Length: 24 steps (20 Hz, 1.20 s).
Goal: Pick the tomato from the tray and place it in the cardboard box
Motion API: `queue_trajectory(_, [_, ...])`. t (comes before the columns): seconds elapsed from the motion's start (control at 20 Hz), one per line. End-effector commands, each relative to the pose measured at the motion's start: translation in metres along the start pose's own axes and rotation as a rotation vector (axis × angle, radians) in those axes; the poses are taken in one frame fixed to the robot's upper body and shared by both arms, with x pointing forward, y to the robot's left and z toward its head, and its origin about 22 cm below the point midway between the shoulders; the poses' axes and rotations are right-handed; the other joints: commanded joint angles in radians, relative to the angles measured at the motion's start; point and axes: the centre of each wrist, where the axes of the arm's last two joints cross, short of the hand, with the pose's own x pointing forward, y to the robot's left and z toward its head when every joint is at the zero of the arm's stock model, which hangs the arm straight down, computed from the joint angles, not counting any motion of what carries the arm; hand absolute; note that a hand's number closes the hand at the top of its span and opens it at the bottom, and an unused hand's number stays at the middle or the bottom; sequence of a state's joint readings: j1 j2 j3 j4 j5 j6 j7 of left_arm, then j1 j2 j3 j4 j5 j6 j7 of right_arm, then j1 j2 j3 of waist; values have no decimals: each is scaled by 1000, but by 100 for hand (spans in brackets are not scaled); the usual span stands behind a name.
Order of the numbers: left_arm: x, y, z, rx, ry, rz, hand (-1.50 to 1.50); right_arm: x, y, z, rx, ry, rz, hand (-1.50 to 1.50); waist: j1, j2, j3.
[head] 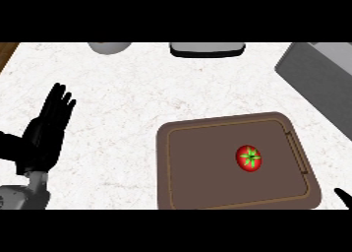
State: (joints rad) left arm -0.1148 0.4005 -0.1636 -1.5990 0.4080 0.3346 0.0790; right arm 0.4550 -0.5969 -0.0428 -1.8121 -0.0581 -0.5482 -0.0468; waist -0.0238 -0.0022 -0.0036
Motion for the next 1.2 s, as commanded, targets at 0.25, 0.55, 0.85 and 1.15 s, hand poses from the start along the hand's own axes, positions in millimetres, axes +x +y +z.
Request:
queue_trajectory(0.25, [5, -10, 0, -19, 12, 2, 0, 72, -27, 14, 459, 158, 238, -150, 17, 2, -1])
queue_trajectory(0.55, [7, 0, -5, -14, 1, 2, 0, 153, -18, 19, 496, 163, 156, -150, 34, 5, 1])
queue_trajectory(0.85, [-2, -3, 5, -16, 0, 25, 0, 163, -2, 2, 499, 154, 131, -150, 27, 2, 3])
queue_trajectory(1.15, [-9, -14, 13, -22, 5, 2, 0, 176, 31, 1, 498, 248, 227, -150, 35, 3, 3])
